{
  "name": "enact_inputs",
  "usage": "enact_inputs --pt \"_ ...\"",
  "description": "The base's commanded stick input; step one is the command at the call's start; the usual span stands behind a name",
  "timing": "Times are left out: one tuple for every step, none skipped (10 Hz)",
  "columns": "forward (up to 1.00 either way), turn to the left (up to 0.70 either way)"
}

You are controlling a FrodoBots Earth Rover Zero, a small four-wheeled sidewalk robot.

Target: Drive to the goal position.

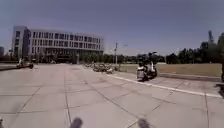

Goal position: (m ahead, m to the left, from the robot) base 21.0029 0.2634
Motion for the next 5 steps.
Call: enact_inputs --pt "1.00 0.40" --pt "1.00 0.40" --pt "1.00 0.40" --pt "1.00 0.40" --pt "1.00 0.40"
